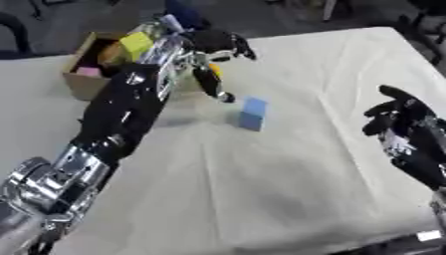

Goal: Pick up objects on the table and place them in the box.

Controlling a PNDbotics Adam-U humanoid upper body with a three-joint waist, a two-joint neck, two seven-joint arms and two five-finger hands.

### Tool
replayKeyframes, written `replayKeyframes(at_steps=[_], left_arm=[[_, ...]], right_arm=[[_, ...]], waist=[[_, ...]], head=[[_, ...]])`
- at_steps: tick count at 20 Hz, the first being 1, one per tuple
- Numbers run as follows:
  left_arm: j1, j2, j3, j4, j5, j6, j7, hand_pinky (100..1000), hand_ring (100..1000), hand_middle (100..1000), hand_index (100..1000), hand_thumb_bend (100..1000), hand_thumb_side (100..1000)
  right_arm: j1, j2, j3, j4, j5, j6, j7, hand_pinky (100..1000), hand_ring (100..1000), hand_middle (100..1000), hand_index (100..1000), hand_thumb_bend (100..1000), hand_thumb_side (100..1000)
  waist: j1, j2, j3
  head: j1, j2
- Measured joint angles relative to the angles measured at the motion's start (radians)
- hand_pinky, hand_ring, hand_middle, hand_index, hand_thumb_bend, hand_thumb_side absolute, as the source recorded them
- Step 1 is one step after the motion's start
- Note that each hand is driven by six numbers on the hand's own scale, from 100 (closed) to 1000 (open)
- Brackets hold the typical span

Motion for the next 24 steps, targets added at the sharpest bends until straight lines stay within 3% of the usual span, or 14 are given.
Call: replayKeyframes(at_steps=[5, 13, 18, 24], left_arm=[[0.009, -0.020, 0.013, 0.059, 0.060, 0.000, -0.048, 807, 767, 790, 905, 473, 344], [0.025, -0.042, 0.025, 0.077, 0.111, 0.040, -0.084, 761, 690, 698, 827, 361, 254], [0.032, -0.050, 0.030, 0.078, 0.106, 0.071, -0.041, 648, 520, 515, 689, 284, 100], [0.036, -0.036, 0.037, 0.041, 0.120, 0.095, 0.077, 599, 461, 455, 640, 234, 100]], right_arm=[[0.000, 0.000, 0.000, 0.000, 0.000, -0.001, -0.001, 564, 552, 606, 919, 100, 466], [-0.001, 0.001, 0.000, 0.000, -0.001, -0.001, -0.001, 564, 552, 607, 919, 100, 463], [-0.001, 0.001, 0.000, 0.000, -0.001, -0.001, -0.001, 564, 552, 607, 918, 100, 463], [-0.001, 0.001, 0.000, 0.000, -0.001, 0.001, -0.002, 565, 552, 607, 918, 100, 463]], waist=[[0.000, 0.000, -0.005], [0.000, 0.001, -0.018], [0.000, 0.003, -0.020], [0.000, 0.003, -0.010]], head=[[0.006, 0.000], [0.019, 0.000], [0.021, 0.000], [0.020, 0.000]])
